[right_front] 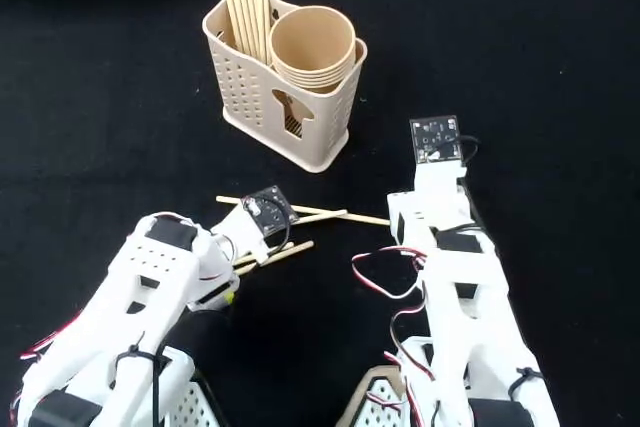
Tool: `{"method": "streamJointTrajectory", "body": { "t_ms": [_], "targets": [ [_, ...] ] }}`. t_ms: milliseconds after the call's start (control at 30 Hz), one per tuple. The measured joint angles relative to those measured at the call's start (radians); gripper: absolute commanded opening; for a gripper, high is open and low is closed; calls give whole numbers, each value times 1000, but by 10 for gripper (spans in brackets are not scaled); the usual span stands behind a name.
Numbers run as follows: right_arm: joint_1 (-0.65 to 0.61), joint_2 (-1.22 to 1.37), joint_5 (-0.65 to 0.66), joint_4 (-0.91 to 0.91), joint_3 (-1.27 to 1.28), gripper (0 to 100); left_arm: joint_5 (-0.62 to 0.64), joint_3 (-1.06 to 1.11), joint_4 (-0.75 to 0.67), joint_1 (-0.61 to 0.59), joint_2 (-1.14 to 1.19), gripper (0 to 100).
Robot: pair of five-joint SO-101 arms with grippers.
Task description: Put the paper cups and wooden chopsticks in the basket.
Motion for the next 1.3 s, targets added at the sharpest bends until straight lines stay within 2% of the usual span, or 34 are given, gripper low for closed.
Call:
{"method": "streamJointTrajectory", "body": {
  "t_ms": [100,300,633,800,1000,1133,1300],
  "targets": [
    [0,0,0,0,0,39,-17,3,-48,-11,0,198],
    [0,0,0,0,0,39,-91,5,-132,-114,6,202],
    [0,0,0,0,0,39,-120,-48,-137,-152,229,201],
    [0,0,0,0,0,39,-127,-132,-83,-153,334,194],
    [0,0,0,0,0,39,-127,-161,-9,-64,373,38],
    [0,0,0,0,0,39,-127,-133,2,17,373,30],
    [0,0,0,0,0,39,-127,-130,2,41,370,30]
  ]
}}
